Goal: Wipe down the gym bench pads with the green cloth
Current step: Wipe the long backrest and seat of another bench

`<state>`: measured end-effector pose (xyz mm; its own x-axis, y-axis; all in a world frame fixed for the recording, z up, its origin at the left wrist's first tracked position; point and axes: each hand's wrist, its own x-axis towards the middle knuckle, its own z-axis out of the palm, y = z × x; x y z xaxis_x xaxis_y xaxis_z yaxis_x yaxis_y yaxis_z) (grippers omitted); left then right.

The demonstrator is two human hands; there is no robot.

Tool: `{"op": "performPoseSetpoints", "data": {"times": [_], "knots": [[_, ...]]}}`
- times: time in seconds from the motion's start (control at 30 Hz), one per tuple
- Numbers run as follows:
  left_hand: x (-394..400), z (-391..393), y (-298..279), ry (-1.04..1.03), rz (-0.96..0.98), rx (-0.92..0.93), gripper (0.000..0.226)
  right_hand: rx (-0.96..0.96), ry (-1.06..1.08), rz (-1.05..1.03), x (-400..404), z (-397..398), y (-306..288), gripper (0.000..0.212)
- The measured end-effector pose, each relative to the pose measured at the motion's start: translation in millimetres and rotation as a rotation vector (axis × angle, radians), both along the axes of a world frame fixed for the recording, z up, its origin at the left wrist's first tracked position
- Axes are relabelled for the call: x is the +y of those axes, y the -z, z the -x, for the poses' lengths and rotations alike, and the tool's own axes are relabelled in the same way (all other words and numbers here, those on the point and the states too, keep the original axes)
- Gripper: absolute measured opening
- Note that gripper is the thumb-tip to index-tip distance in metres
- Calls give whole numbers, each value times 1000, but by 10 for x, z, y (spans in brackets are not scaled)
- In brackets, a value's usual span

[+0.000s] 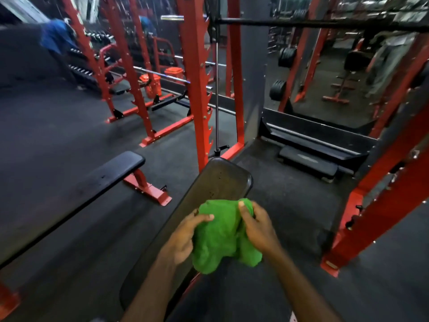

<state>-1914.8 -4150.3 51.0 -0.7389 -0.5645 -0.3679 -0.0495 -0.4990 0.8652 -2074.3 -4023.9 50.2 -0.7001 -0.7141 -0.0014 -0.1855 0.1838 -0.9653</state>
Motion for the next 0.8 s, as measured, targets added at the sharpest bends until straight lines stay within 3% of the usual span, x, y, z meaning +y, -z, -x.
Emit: {"op": "performPoseSetpoints", "data": {"times": [0.1, 0.23, 0.3, 0.37, 0.47, 0.57, 0.67, 0.73, 0.8], "knots": [[-324, 230, 78, -58, 52, -8, 82, -173, -9, 10, -186, 442, -144, 13], [-673, 433, 92, 77, 314, -258, 67, -366, -62, 130, -417, 763, -352, 42], [-888, 502, 131, 89, 358, -346, 76, -342, -65, 114, -578, 934, -341, 58], [-1140, 558, 214, 32, 317, -283, 91, -209, -92, -8, -750, 1129, -276, 80], [-1448, 649, 314, 160, 571, -287, 84, 37, -130, -286, -992, 1400, -229, 113], [-1742, 815, 432, 207, 760, -327, 45, 272, -374, -499, -1215, 1611, -278, 99], [-2064, 962, 510, 319, 826, -421, 21, 533, -602, -910, -1497, 1734, -316, 71], [-2177, 1012, 520, 295, 772, -435, 20, 633, -536, -911, -1607, 1781, -336, 41], [-2238, 1058, 502, 239, 577, -336, 14, 618, -431, -736, -1716, 1863, -263, 28]]}}
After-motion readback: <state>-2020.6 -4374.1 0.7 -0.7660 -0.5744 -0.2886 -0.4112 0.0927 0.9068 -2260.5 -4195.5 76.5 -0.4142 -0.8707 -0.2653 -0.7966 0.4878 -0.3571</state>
